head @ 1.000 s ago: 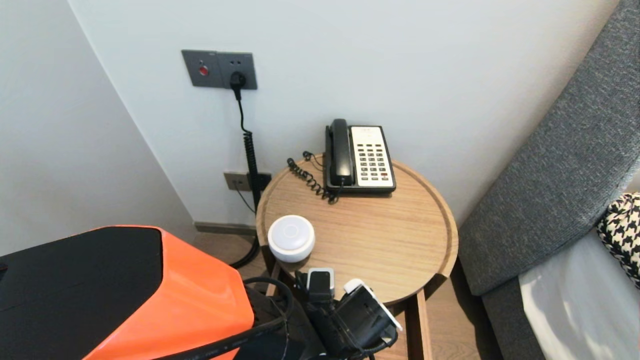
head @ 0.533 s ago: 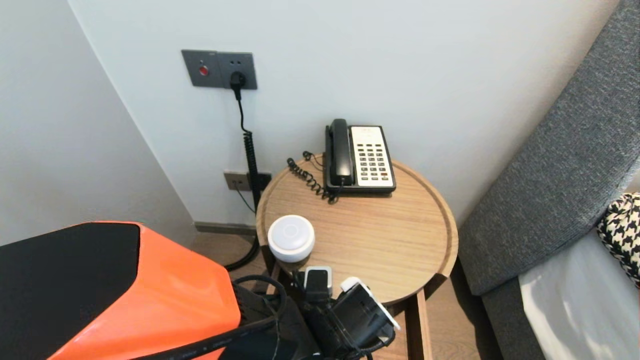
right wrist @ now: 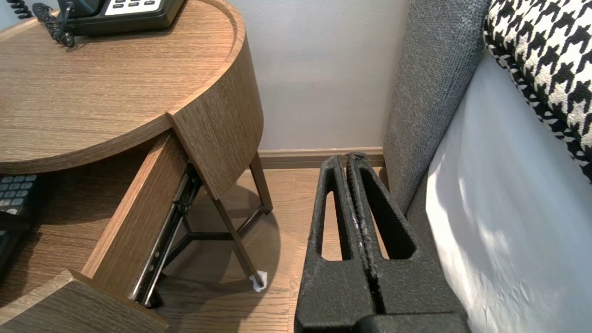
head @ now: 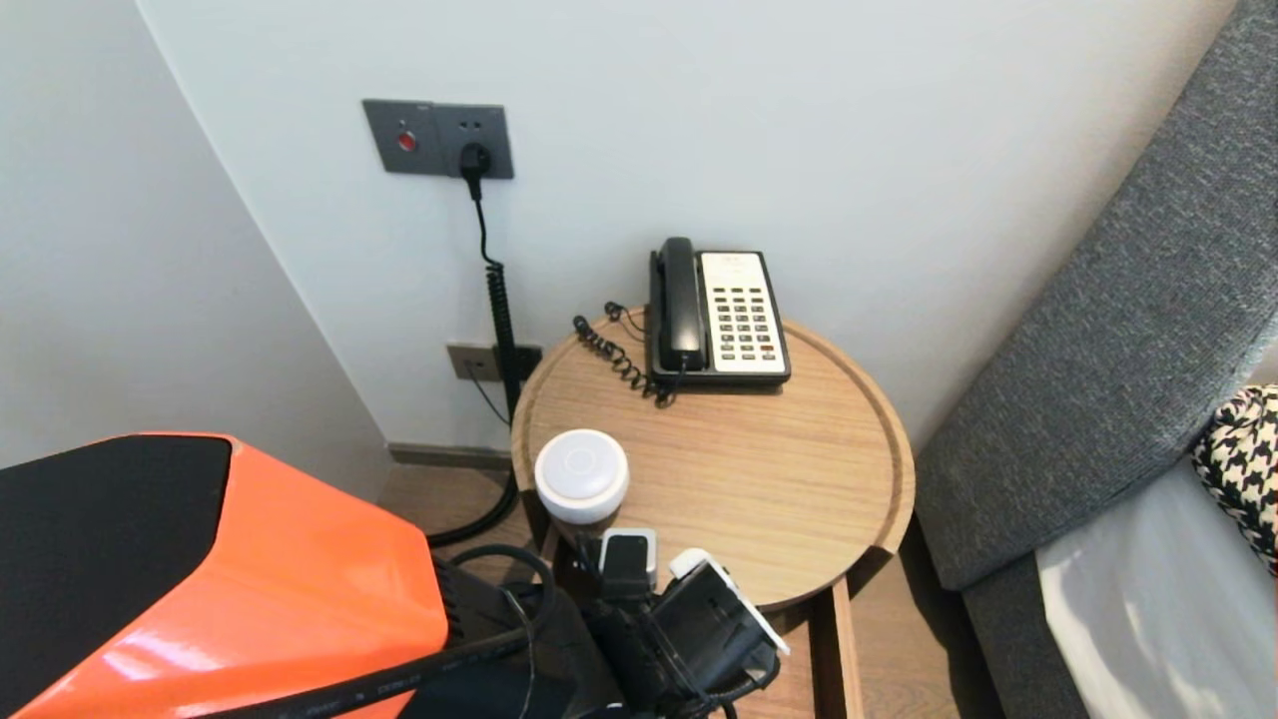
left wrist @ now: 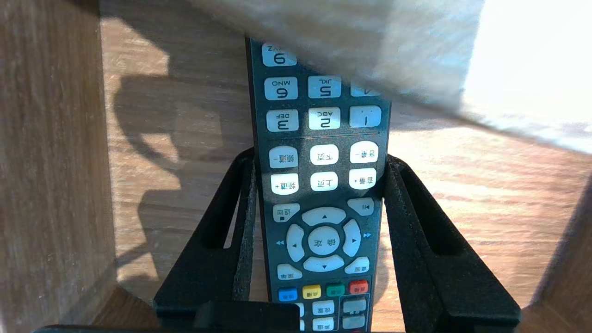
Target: Take the remote control out of the drawer one by one and place them on the table
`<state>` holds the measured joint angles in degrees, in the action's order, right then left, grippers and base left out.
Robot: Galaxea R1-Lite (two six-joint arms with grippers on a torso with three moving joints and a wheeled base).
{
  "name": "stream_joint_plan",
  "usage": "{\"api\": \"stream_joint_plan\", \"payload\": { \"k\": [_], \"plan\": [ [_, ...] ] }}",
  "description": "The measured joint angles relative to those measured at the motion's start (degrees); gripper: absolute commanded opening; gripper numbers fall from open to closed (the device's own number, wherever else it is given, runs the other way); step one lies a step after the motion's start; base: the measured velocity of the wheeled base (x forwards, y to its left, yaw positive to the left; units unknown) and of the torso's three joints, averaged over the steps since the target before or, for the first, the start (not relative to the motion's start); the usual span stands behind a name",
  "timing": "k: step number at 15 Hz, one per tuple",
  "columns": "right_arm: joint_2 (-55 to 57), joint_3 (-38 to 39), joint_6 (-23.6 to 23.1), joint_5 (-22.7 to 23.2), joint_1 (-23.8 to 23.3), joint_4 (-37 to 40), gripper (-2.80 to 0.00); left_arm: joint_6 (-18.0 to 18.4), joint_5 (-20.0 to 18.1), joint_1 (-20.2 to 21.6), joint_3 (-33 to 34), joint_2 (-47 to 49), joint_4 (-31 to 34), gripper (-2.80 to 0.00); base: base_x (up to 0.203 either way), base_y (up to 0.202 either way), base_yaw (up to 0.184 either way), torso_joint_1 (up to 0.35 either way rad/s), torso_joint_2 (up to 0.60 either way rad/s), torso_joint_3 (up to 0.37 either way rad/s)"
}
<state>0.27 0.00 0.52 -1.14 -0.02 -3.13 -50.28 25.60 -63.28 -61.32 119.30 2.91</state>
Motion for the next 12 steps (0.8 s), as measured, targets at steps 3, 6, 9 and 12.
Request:
{"api": "stream_joint_plan", "payload": {
  "k": [3, 6, 9, 12],
  "plan": [
    [0.0, 0.0, 0.0, 0.0, 0.0, 0.0, -2.8, 2.5, 0.0, 0.0, 0.1, 0.0, 0.7, -2.8, 0.0, 0.0, 0.0, 0.0, 0.0, 0.0],
    [0.0, 0.0, 0.0, 0.0, 0.0, 0.0, -2.8, 6.2, -0.5, 0.0, -1.0, 0.5, 0.3, -2.8, 0.0, 0.0, 0.0, 0.0, 0.0, 0.0],
    [0.0, 0.0, 0.0, 0.0, 0.0, 0.0, -2.8, 11.7, -1.7, 0.0, -2.6, 0.7, 0.0, -2.8, 0.0, 0.0, 0.0, 0.0, 0.0, 0.0],
    [0.0, 0.0, 0.0, 0.0, 0.0, 0.0, -2.8, 16.1, -3.5, 0.0, -3.0, 0.7, -0.5, -2.8, 0.0, 0.0, 0.0, 0.0, 0.0, 0.0]
  ]
}}
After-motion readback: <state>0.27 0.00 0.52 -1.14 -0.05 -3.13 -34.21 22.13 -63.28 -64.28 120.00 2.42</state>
